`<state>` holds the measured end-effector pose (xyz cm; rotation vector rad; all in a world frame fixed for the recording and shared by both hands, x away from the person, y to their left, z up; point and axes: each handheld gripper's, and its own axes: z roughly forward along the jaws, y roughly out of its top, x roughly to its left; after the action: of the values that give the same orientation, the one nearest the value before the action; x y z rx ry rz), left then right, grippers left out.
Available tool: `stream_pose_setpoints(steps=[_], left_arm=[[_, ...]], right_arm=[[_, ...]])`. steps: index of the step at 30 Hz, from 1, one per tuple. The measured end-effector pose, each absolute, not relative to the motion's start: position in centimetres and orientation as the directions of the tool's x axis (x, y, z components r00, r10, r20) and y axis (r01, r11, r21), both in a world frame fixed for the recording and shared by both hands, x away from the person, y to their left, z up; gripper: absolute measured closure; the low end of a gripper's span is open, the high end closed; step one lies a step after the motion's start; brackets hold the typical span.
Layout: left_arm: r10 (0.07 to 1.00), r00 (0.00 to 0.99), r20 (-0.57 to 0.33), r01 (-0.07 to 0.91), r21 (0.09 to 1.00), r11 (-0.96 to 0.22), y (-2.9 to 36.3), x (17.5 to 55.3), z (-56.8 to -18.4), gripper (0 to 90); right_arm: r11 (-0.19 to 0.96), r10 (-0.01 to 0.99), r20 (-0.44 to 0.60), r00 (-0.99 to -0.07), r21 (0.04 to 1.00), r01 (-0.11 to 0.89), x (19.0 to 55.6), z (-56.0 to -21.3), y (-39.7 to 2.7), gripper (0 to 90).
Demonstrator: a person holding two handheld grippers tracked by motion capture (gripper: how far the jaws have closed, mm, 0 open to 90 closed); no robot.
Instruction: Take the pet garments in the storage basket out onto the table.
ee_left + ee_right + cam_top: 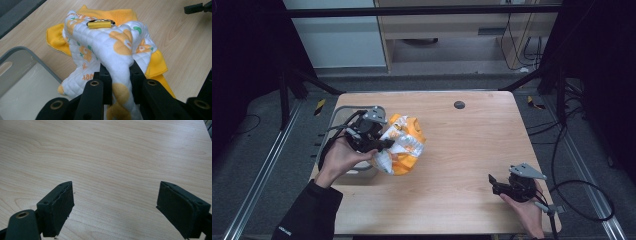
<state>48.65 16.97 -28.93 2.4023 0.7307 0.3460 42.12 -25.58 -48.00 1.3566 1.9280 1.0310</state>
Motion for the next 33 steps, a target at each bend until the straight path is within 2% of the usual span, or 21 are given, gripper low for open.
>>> stream_pose_setpoints(steps=[33], left_arm=[[0.456, 0.887, 0.070, 0.339, 0.571, -0.748, 10.8, 48.5, -31.9, 77.8]], right_arm=[[0.191, 0.951, -0.032, -0.307, 0.844, 0.501, 42.2, -48.0, -26.1, 13.8]])
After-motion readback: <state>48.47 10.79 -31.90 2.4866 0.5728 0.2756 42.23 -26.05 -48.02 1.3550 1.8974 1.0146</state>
